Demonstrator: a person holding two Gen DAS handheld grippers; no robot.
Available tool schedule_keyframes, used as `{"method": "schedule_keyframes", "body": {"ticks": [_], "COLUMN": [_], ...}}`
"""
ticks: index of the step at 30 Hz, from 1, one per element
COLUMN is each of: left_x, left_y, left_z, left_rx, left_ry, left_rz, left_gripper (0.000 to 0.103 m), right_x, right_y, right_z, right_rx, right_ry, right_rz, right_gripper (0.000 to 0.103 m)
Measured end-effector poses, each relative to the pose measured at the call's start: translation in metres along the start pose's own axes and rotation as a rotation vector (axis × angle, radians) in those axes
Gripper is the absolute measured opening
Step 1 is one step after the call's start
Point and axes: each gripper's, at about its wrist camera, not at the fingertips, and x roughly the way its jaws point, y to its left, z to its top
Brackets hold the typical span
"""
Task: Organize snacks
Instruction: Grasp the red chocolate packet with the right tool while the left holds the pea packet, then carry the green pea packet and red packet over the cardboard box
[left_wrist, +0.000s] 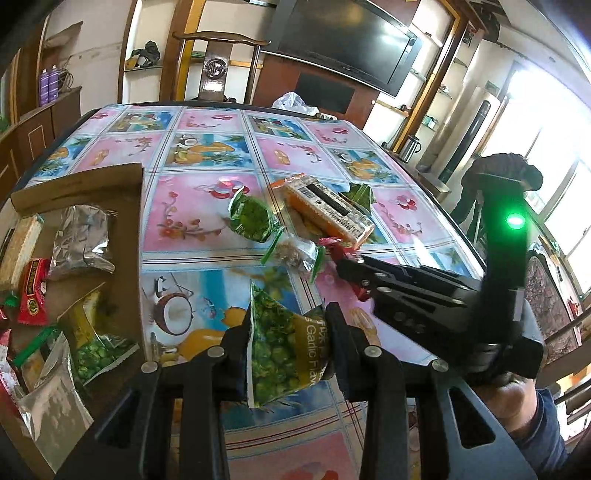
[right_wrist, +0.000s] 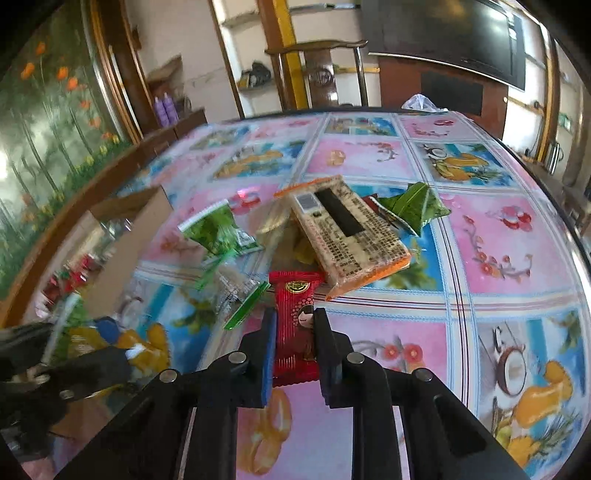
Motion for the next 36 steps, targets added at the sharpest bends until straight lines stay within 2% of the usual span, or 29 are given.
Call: {"method": "schedule_keyframes", "body": {"ticks": [5,13,36], "left_x": [0.005,0.007,-0.011], "left_y": [-0.003,-0.003,0.004], "left_z": [-0.001,-0.001,0.004], "left_rx": [0.013,0.013,-0.007], "left_ry": [0.005,0.006,-0.039], "left_rz": [0.004,0.007,-0.011], "left_gripper": [0.034,0.034,0.034], "right_x": [-0.016,-0.026,-0.031], "right_y": [-0.007,-0.003,0.004], "right_z": [0.005,0.007,0.003], "right_rx": [0.069,0.074,0.138], "right_ry": [-0.064,-0.103,-0.133], "right_rz": [0.038,0.062,0.107], "right_gripper": [0.02,0.02,0.02]}}
